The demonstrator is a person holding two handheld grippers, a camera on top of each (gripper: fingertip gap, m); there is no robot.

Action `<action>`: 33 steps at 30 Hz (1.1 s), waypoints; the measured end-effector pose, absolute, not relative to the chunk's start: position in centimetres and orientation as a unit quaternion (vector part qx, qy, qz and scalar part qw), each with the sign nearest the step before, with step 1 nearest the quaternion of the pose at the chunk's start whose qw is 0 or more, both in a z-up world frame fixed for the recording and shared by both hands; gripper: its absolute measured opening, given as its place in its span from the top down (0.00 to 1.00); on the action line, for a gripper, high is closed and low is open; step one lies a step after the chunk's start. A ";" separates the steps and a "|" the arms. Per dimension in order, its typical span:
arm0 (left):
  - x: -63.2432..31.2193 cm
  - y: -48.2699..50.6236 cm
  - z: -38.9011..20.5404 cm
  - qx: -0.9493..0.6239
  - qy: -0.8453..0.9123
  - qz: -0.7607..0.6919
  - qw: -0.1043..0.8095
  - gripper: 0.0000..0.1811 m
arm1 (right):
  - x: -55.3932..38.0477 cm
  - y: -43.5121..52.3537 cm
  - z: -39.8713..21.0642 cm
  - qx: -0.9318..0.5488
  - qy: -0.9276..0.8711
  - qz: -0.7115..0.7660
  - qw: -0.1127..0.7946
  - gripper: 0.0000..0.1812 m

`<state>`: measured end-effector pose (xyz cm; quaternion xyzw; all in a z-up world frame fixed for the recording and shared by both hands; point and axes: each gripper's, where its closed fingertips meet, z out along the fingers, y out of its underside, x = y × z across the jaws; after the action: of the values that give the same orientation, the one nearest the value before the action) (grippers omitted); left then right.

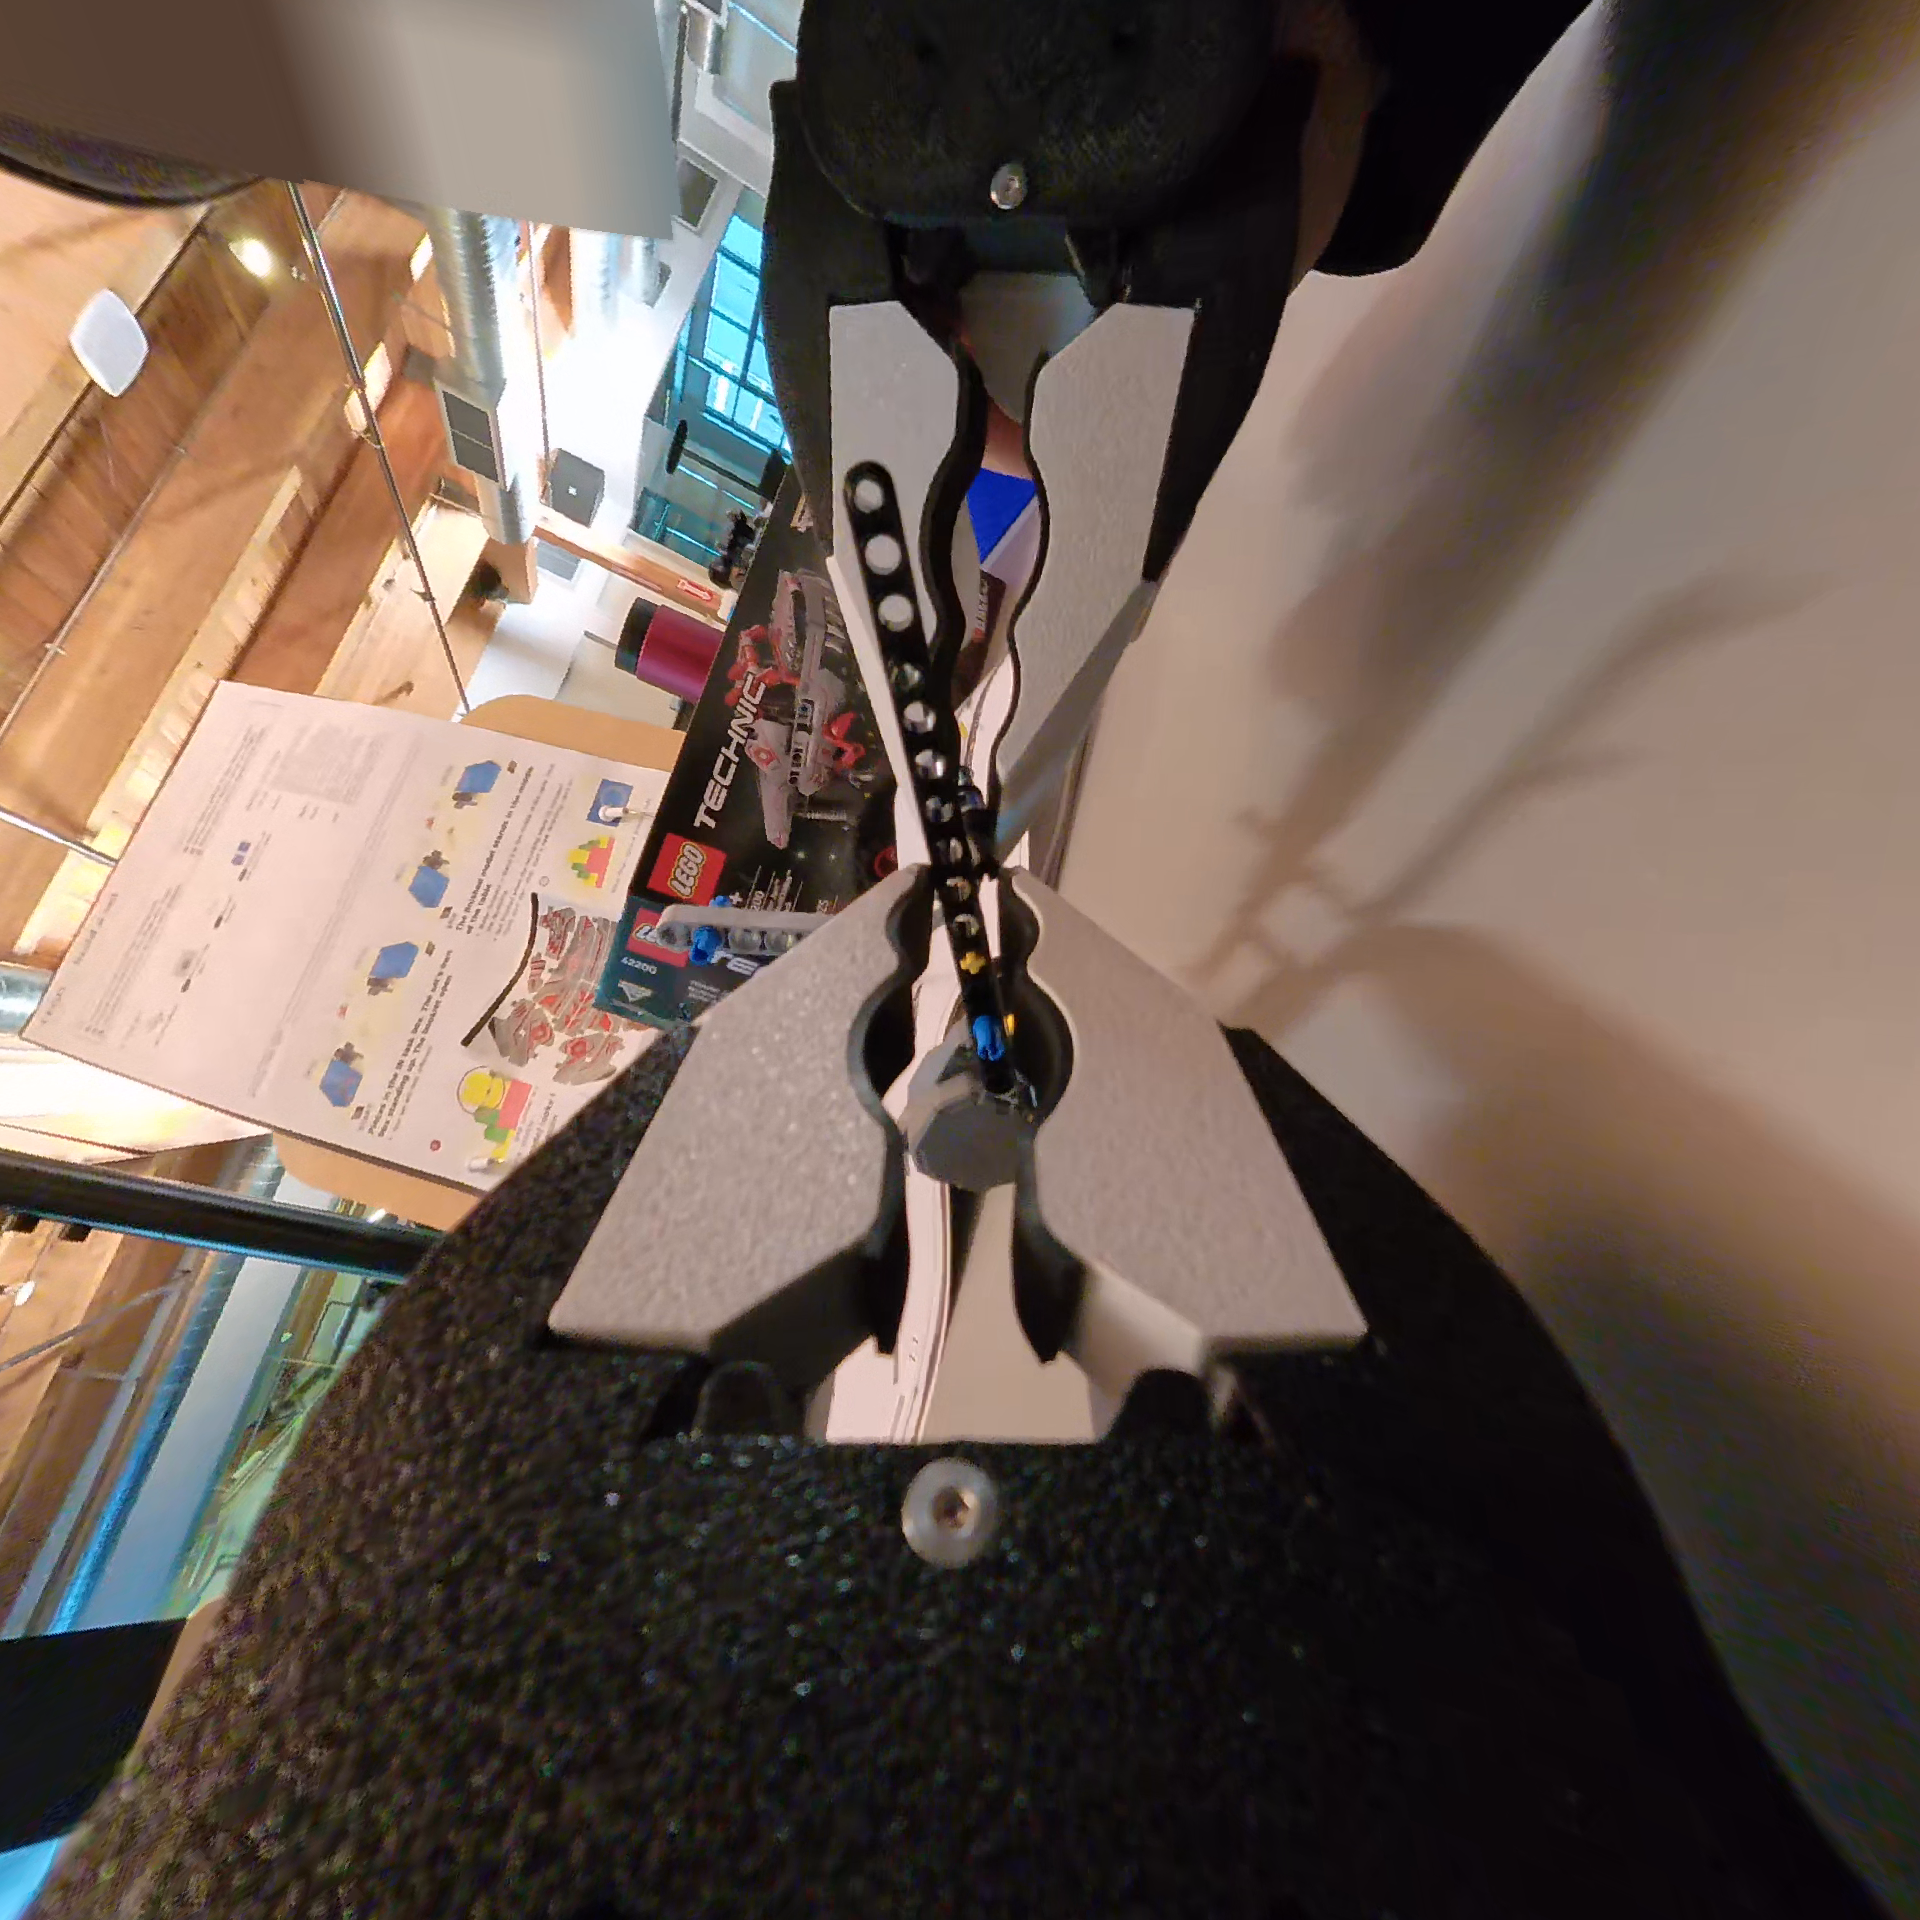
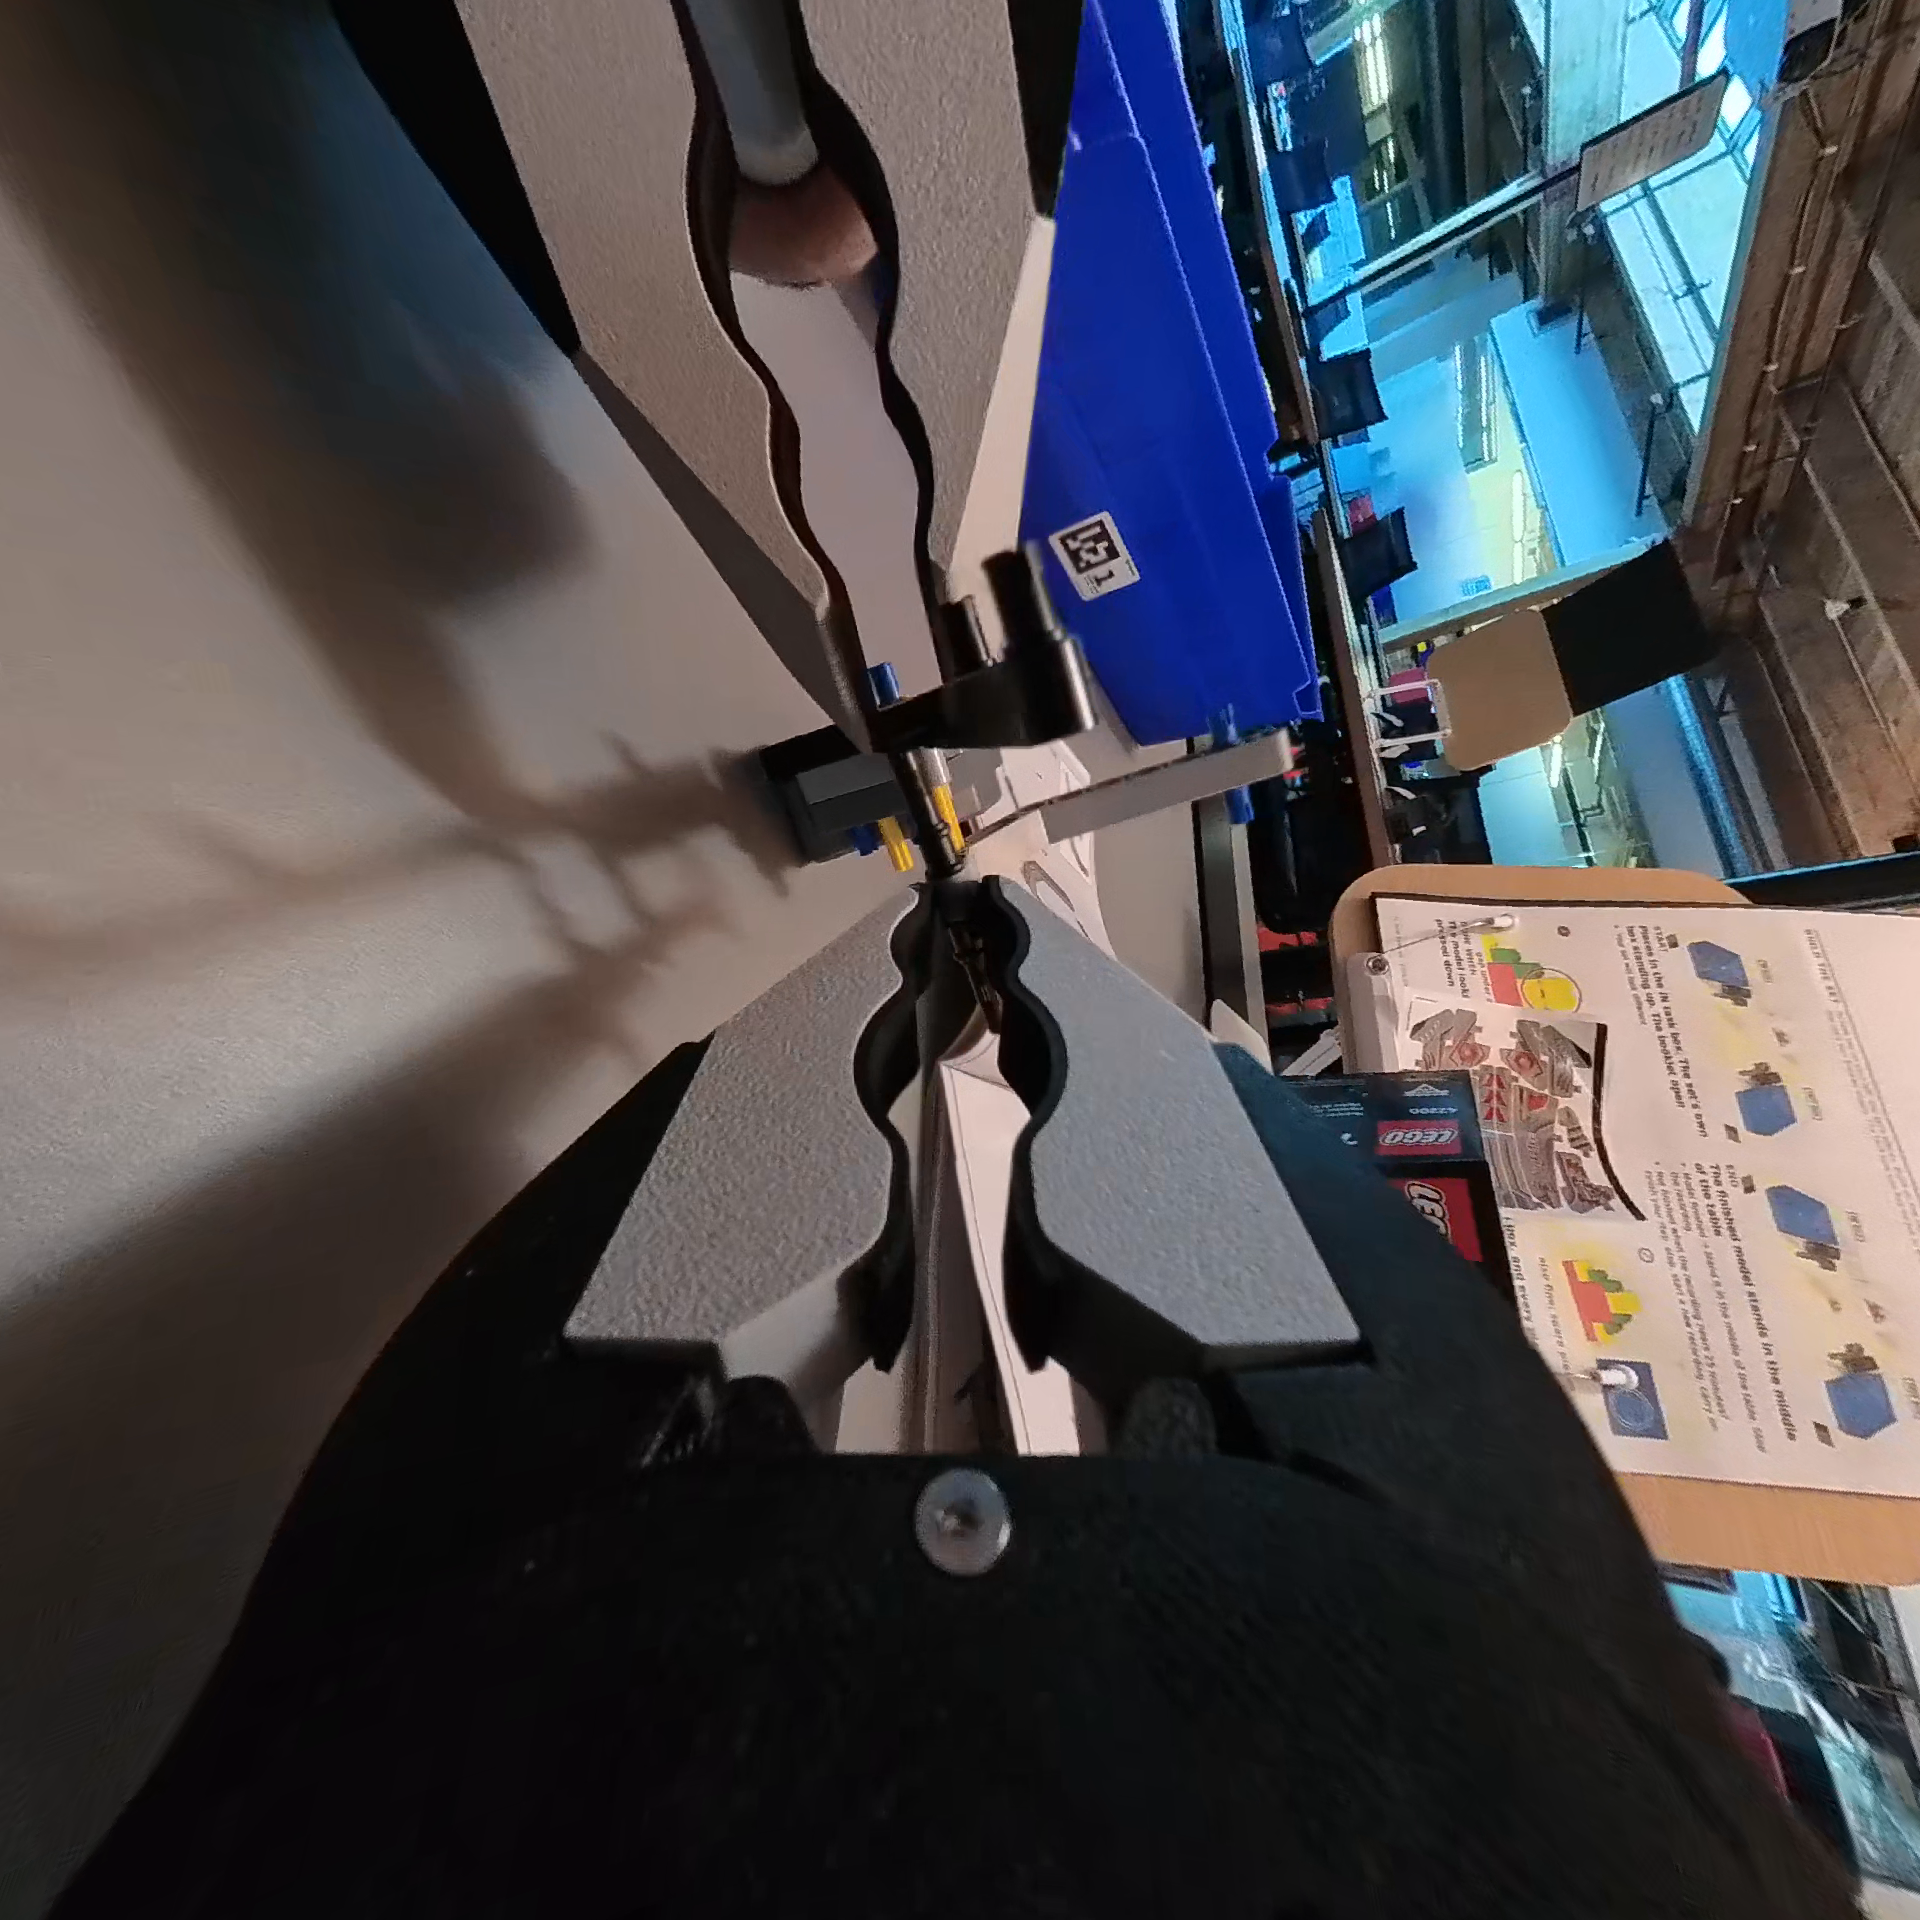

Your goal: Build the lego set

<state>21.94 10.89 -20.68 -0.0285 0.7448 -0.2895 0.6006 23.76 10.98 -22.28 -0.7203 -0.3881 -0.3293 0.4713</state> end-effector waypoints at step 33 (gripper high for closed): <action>22.2 11.6 -21.2 0.004 0.757 -0.296 0.582 0.97 | 24.2 11.1 -22.9 -0.685 -0.422 -0.402 0.438 0.97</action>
<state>22.19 11.56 -21.24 0.0036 0.7574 -0.2963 0.5819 24.19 11.07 -22.89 -0.6847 -0.4221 -0.4016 0.4379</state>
